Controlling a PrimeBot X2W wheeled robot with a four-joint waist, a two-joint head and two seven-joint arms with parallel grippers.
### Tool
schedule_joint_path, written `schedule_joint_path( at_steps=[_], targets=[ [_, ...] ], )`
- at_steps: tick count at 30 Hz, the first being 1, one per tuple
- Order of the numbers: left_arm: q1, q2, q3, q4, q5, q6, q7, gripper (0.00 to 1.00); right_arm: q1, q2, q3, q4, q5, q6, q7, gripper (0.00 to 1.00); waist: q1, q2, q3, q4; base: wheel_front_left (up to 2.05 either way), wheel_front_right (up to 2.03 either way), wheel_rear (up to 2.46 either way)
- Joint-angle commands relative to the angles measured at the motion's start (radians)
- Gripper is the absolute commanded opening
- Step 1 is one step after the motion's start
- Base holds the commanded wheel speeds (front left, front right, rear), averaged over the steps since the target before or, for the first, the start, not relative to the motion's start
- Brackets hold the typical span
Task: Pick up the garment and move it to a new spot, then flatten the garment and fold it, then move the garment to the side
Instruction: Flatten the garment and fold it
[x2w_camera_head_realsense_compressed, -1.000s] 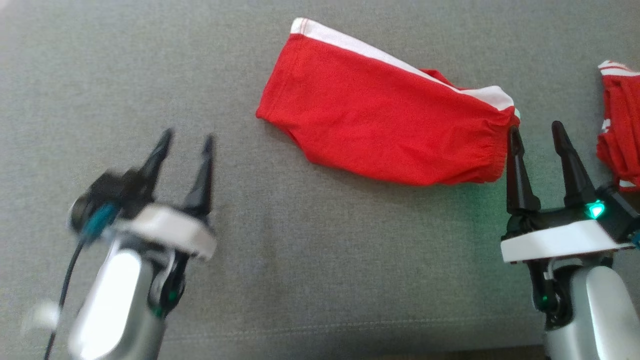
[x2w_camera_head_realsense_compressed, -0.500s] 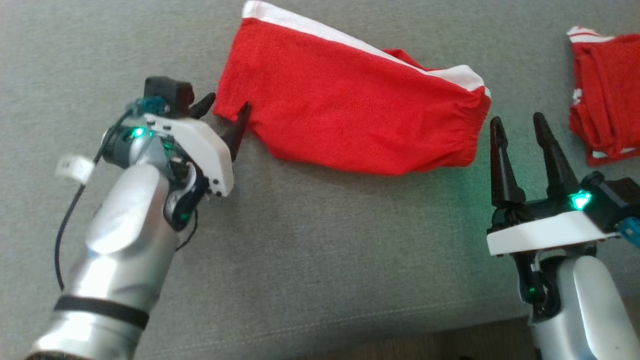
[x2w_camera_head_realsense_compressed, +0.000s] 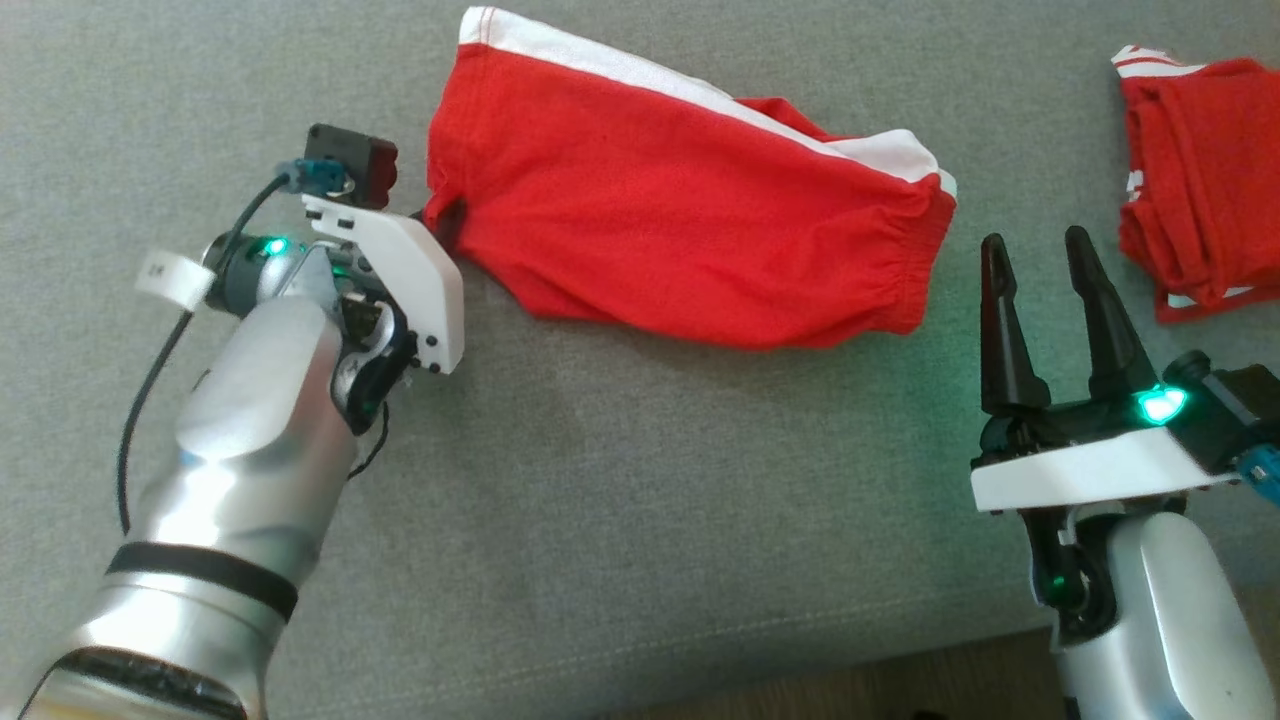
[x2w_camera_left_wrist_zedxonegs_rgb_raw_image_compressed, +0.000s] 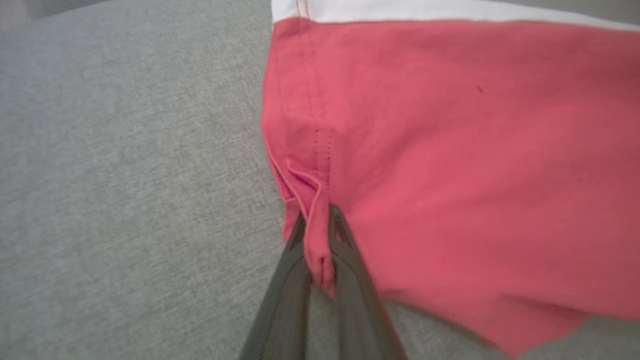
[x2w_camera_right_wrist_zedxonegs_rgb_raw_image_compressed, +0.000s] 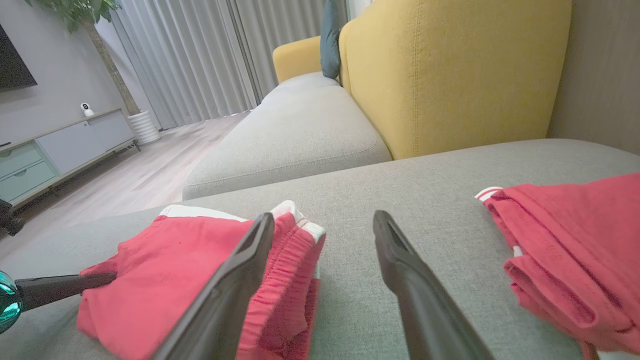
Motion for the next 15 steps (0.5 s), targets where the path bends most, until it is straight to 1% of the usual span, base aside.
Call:
schedule_joint_path(
  at_steps=[1,5,9,11,15],
  targets=[
    [-0.018,0.026,0.023,-0.014,0.009,0.014,-0.015,0.00,-0.020,-0.004,0.022,-0.032,0.000,-0.001,-0.010,1.00,-0.0001,0.0000,-0.008,0.004,0.00,0.00,0.00],
    [0.033,0.026,0.037,-0.030,-0.007,0.032,-0.070,0.00,-0.006,-0.004,0.014,-0.030,-0.004,-0.001,-0.006,1.00,-0.0001,0.0000,-0.035,0.015,0.00,0.00,0.00],
    [0.136,0.039,0.050,-0.076,-0.032,0.045,-0.106,0.00,0.016,-0.004,0.014,-0.034,-0.006,-0.001,-0.004,1.00,-0.0001,0.0000,-0.072,0.030,0.00,0.00,0.00],
    [0.203,0.059,0.062,-0.105,-0.046,0.054,-0.122,0.00,0.026,-0.004,0.021,-0.032,-0.005,-0.001,-0.003,1.00,-0.0001,0.0000,-0.096,0.030,0.00,0.00,0.00],
    [0.329,0.090,0.087,-0.175,-0.076,0.086,-0.139,0.00,0.047,-0.004,0.018,-0.027,-0.003,-0.001,0.008,1.00,-0.0001,0.0000,-0.133,0.041,0.00,0.00,0.00]
  ],
)
